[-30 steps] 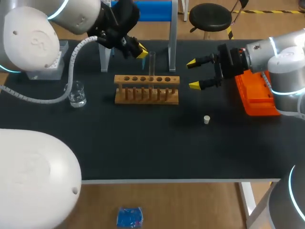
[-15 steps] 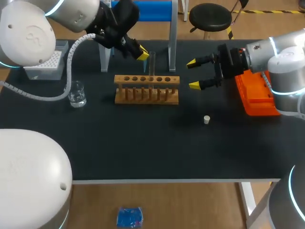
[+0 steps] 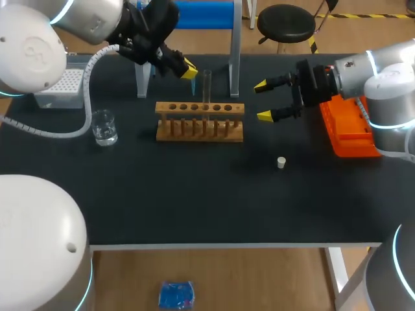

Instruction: Invert the test tube, pick up the pipette, mount the tip to pipette, aspirate from beaker and dispense into the tube, eject the tip, return the pipette, and cap with the stopper.

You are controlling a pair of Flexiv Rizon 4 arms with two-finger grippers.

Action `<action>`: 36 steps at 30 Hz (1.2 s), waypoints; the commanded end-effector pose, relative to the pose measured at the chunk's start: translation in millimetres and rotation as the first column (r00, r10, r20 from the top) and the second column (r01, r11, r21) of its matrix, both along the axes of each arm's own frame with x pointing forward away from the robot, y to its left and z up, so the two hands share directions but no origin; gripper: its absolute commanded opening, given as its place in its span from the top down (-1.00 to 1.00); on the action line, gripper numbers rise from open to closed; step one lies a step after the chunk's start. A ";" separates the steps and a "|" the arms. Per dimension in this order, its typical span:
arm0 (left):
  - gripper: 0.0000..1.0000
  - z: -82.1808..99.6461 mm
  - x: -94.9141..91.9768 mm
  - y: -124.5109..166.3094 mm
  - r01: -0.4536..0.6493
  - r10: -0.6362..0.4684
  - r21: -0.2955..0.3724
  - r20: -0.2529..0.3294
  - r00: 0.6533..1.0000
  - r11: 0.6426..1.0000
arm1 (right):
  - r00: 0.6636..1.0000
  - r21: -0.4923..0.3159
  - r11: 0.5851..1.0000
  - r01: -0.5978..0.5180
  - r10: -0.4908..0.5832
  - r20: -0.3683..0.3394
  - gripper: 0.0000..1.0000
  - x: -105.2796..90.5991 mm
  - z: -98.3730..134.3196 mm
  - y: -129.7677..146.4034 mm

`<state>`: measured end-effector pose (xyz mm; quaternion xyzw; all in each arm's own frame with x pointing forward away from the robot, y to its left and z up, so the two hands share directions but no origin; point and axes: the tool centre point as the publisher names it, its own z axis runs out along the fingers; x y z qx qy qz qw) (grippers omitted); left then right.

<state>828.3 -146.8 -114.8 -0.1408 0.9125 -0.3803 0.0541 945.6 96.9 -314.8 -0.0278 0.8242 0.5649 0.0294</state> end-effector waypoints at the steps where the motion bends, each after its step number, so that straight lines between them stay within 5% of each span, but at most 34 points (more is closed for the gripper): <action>1: 1.00 0.1 -1.8 1.3 -0.001 0.001 0.000 -0.001 1.000 1.000 | 1.000 0.000 1.000 -0.002 0.002 0.000 -1.00 0.3 -0.2 -0.7; 18: 1.00 0.1 -1.8 1.3 -0.001 0.001 0.000 -0.001 1.000 1.000 | 1.000 0.000 1.000 -0.002 0.002 0.000 -1.00 0.3 -0.2 -0.7; 36: 1.00 0.1 -1.8 1.3 -0.001 0.001 0.000 -0.001 1.000 1.000 | 0.998 0.116 0.991 -0.060 0.060 0.008 -1.00 -70.8 49.7 20.7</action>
